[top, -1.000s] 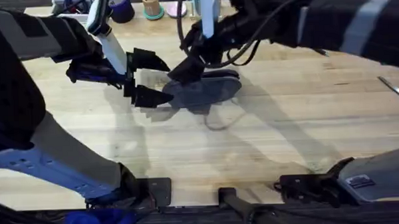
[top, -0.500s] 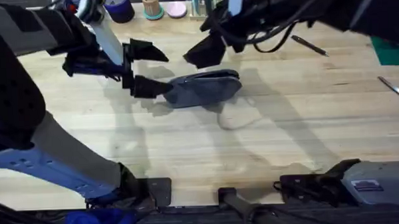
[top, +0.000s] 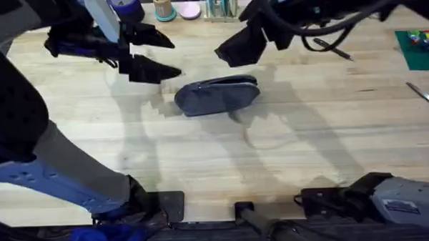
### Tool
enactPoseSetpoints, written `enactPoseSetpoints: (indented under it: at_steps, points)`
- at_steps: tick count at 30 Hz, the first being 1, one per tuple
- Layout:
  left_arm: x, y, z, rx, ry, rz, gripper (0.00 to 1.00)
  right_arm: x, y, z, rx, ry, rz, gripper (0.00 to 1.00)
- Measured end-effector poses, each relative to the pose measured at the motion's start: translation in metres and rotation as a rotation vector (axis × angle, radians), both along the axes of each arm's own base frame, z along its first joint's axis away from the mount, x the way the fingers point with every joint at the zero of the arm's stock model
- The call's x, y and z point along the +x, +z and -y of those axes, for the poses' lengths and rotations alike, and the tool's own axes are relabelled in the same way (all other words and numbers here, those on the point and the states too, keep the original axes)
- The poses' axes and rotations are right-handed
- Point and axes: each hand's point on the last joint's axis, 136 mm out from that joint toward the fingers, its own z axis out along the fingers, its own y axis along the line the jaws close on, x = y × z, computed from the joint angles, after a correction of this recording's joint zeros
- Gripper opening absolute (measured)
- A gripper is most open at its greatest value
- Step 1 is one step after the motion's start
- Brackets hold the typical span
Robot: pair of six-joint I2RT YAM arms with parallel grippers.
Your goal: Unzip the bag, pick up the pens from the table one at a time and place them inside, then zip the bag closed.
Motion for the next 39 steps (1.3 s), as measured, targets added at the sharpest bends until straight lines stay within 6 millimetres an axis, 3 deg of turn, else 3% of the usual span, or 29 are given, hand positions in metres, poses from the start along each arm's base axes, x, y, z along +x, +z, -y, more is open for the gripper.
enactPoseSetpoints:
  at_steps: [8,15,18,25,39]
  points:
    - [0.014,0.024,-0.01,0.112,0.099,-0.014,0.997,-0.003,0.013,0.021,0.004,-0.071,0.003,0.996]
    - [0.014,0.037,-0.014,0.286,0.263,-0.118,0.997,-0.004,0.008,0.036,-0.016,-0.121,-0.047,0.996]
    - [-0.002,0.052,-0.01,0.413,0.375,-0.156,0.995,-0.006,0.01,0.045,-0.027,-0.145,-0.076,0.996]
    - [-0.047,0.075,-0.004,0.505,0.476,-0.213,0.995,-0.019,-0.001,0.056,-0.076,-0.148,-0.149,0.996]
    - [-0.132,0.12,-0.003,0.516,0.568,-0.131,0.995,-0.046,-0.022,0.068,-0.196,-0.055,-0.203,0.996]
